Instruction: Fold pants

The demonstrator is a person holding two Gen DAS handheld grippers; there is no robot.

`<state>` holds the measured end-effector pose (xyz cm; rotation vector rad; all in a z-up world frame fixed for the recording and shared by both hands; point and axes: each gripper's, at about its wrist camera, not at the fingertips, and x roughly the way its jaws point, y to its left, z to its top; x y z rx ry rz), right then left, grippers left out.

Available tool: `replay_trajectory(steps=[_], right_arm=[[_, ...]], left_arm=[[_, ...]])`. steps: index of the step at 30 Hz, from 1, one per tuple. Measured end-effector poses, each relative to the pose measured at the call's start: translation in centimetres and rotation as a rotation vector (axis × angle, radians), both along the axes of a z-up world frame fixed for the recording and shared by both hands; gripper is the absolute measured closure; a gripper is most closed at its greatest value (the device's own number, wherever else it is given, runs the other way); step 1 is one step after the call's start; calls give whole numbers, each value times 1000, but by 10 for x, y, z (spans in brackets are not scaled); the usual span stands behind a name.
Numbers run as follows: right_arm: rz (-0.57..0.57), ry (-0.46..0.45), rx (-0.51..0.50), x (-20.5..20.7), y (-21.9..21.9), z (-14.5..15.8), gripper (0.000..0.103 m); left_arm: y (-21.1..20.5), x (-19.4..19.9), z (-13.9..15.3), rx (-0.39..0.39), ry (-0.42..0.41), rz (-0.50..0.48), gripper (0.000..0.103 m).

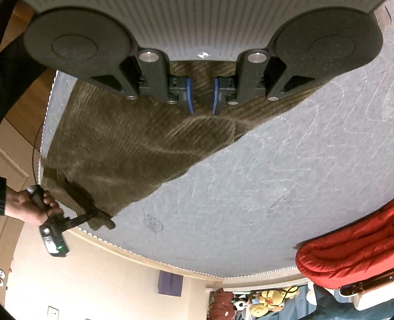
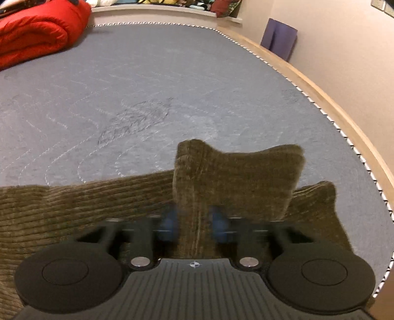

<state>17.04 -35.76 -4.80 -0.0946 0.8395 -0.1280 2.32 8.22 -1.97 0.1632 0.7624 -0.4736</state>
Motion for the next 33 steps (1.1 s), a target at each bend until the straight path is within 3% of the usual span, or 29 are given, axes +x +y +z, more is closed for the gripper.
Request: replay_trajectory(steps=[4, 9, 13, 15, 17, 18, 21, 22, 24, 26, 27, 31, 33], right_arm=[[-145, -142, 105, -29, -42, 44, 96], [-421, -263, 371, -102, -115, 78, 96], [-661, -167, 535, -147, -152, 44, 95], [-706, -102, 652, -150, -169, 14, 90], [-736, -116, 726, -152, -183, -5, 88], [-752, -131, 733, -151, -188, -8, 82], [-793, -180, 725, -146, -201, -11, 44], [-813, -194, 731, -145, -204, -13, 41], [-819, -202, 765, -142, -209, -19, 42], [-810, -187, 762, -138, -210, -22, 67], [-807, -187, 748, -137, -210, -22, 91], [-784, -306, 685, -146, -209, 5, 95], [-771, -368, 579, -153, -205, 22, 96]], left_arm=[[-11, 0, 7, -23, -18, -16, 86], [-27, -2, 15, -28, -34, -58, 86], [-35, -3, 16, -25, -29, -70, 86], [-36, -2, 15, -24, -23, -69, 86], [-37, -3, 14, -23, -20, -66, 86], [-36, -3, 14, -20, -18, -65, 86], [-33, -4, 11, -15, -8, -60, 79], [-33, -4, 10, -9, -7, -58, 77], [-32, -3, 7, 5, -2, -53, 77], [-32, -3, 4, 7, 5, -51, 77], [-32, -3, 3, 6, 6, -52, 77], [-36, -3, 4, -1, 4, -68, 77], [-39, -3, 3, -3, 8, -88, 77]])
